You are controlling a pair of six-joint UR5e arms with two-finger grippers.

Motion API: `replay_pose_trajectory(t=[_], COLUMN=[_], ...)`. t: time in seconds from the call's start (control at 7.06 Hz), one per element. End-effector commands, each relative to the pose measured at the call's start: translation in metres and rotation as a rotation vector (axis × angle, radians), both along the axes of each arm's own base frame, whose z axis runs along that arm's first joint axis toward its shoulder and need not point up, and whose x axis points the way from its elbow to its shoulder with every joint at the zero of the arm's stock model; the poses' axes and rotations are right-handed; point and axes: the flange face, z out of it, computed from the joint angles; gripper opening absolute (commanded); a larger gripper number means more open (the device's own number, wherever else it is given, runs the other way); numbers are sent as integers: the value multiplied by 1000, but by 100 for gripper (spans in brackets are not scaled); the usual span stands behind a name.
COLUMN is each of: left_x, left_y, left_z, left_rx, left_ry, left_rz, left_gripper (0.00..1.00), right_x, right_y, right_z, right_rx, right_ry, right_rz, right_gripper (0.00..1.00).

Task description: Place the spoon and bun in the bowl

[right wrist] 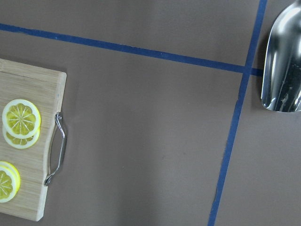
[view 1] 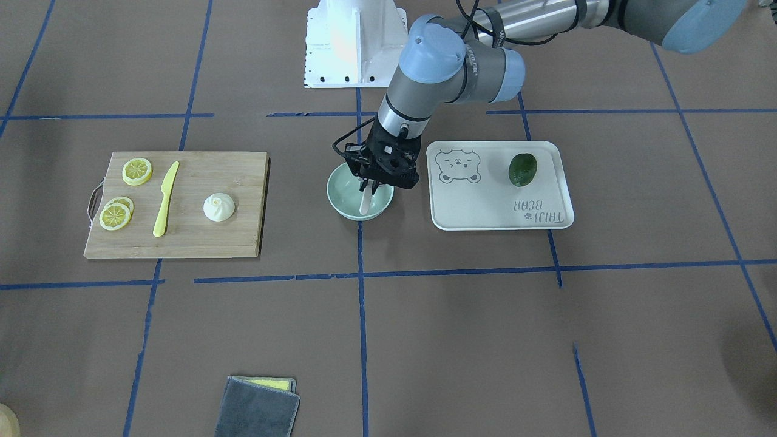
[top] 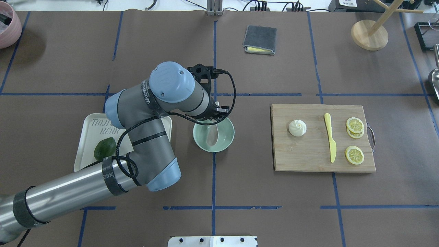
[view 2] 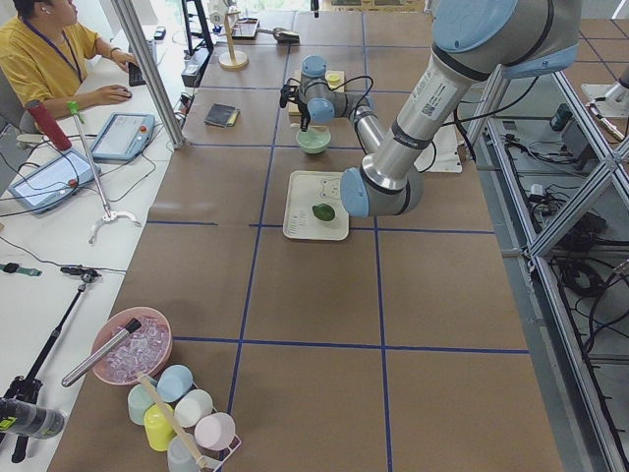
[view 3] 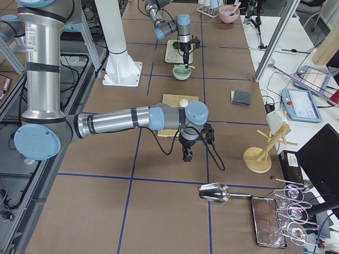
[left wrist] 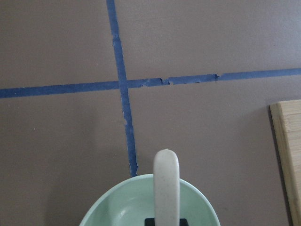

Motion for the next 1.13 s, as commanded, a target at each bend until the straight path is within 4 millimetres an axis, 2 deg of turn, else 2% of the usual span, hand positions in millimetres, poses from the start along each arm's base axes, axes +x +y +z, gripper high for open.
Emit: replay_pose_trajectory(t=[0.0, 0.14, 0.28, 0.42, 0.57, 0.71, 0.85, 0.99], left_x=[10, 8, 4, -13, -41, -74, -92, -105], left_y=[-6, -7, -8, -23, -18, -9, -9, -15], left_z=[14, 21, 23, 27, 60, 66, 73, 91], left_rx=[20, 31, 28, 28, 27, 126, 168, 147], left_ry=[0, 2, 0, -1, -12, -18, -30, -42], left_rz=[-20, -35, -40, -65, -73, -38, -29, -7], left_gripper=[54, 87, 99, 99, 99, 99, 99, 99], right_x=[-2, -7, -13, -32, -60, -112, -177, -247], right_y=[0, 1, 0, -2, -12, -15, -12, -5], right_z=[0, -1, -5, -10, -33, -62, -100, -137], right_rx=[-1, -8, -22, -18, -23, -63, -63, -101], right_ry=[-1, -31, -110, -121, -127, -139, -158, -152], right_rz=[-4, -11, -16, -53, -52, 3, 92, 212], right_gripper=[100, 100, 100, 100, 100, 100, 100, 100])
